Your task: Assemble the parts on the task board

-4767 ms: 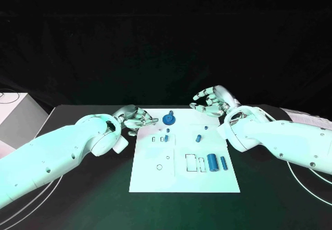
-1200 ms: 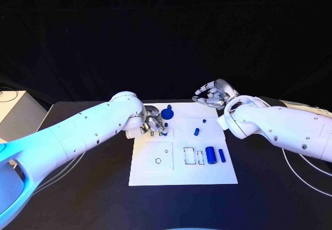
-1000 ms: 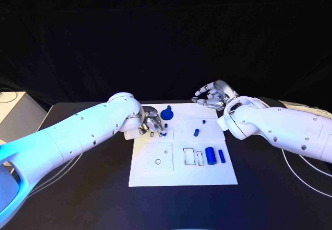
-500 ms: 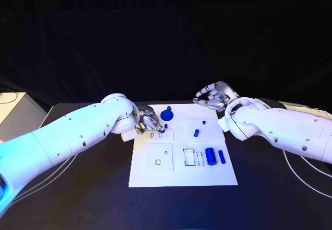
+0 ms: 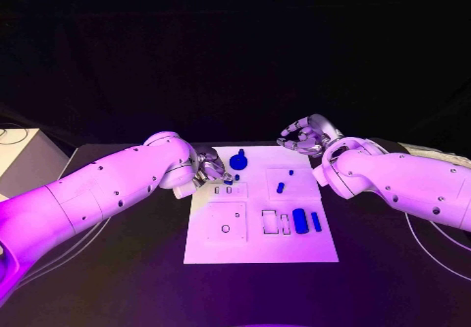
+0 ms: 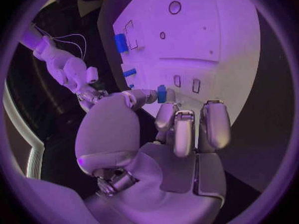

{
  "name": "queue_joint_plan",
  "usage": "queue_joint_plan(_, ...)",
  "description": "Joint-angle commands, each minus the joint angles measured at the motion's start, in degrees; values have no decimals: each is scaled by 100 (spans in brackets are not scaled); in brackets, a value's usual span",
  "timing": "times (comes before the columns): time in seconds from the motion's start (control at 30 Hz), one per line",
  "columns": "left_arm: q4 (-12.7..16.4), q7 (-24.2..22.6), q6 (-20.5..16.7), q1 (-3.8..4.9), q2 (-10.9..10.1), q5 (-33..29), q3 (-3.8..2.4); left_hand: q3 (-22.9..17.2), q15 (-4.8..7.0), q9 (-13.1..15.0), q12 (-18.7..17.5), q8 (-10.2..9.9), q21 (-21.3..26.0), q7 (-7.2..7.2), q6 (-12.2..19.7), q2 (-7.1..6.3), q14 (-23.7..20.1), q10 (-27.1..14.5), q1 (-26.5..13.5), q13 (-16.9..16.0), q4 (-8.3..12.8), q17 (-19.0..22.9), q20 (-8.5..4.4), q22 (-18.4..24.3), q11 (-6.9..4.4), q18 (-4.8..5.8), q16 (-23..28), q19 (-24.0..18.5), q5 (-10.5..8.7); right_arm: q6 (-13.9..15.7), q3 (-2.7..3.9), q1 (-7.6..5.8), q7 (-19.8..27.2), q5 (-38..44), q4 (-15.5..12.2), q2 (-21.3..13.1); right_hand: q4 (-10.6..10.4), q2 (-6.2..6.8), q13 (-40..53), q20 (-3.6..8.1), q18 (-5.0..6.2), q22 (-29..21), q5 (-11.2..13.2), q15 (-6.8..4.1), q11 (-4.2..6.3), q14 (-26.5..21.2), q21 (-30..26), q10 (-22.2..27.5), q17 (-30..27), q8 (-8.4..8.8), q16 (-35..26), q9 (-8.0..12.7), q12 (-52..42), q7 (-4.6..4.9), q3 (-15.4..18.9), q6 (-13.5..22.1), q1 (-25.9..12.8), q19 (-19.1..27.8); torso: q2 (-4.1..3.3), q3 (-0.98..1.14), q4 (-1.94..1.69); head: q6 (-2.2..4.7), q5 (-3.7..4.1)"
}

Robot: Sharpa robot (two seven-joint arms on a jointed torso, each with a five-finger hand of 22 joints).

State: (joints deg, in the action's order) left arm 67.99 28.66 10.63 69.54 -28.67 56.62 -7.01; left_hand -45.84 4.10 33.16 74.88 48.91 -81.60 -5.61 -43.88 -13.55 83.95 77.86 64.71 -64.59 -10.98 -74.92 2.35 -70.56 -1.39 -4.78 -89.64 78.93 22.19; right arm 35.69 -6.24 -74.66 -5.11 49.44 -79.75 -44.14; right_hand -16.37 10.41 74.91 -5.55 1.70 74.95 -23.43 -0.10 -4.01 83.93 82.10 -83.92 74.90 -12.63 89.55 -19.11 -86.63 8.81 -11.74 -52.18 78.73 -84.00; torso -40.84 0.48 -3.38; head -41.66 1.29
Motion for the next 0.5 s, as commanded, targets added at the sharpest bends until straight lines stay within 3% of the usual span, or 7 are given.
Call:
queue_joint_plan(0.03, -4, 18, -139, 0, 37, 328, 40, -825, 31, 1468, 8, 30, -21, 274, -306, 3, 600, 28, -68, 6, 859, -1493, -25, -13, 1, 63, -28, 6, 64, -76, 1, 4, 16, 76, 5, 3, -5, 31, 1182, 20, 42, 785, -24, -22, -8, 565, -23, -243, 1332, -17, -28, -7, 14, 9, -29, 32, -33, -287, 0, 1, 1, -12, -16)
queue_joint_plan(0.23, -60, 34, -147, 0, 94, 443, 159, -833, 35, 1481, 7, 34, -22, 278, -316, -1, 600, 33, -84, 5, 874, -1493, -30, -15, -3, 64, -28, 9, 96, -84, -1, 8, 14, 77, 14, 12, -6, 34, 1180, 19, 43, 782, -54, -22, -8, 565, -27, -241, 1331, -19, -29, -8, 16, 10, -39, 34, -36, -286, 2, 1, 5, -24, -34)
queue_joint_plan(0.5, -80, 46, -143, 0, 142, 570, 220, -822, 40, 1507, 26, 48, -28, 292, -352, -2, 603, 64, -132, -23, 881, -1502, -36, -31, -12, 68, -33, 21, 124, -83, -1, 13, 14, 61, 24, 15, -9, 35, 1182, 19, 44, 779, -83, -21, -9, 564, -31, -243, 1330, -22, -29, -9, 14, 10, -48, 36, -42, -284, -9, -2, 7, -30, -37)
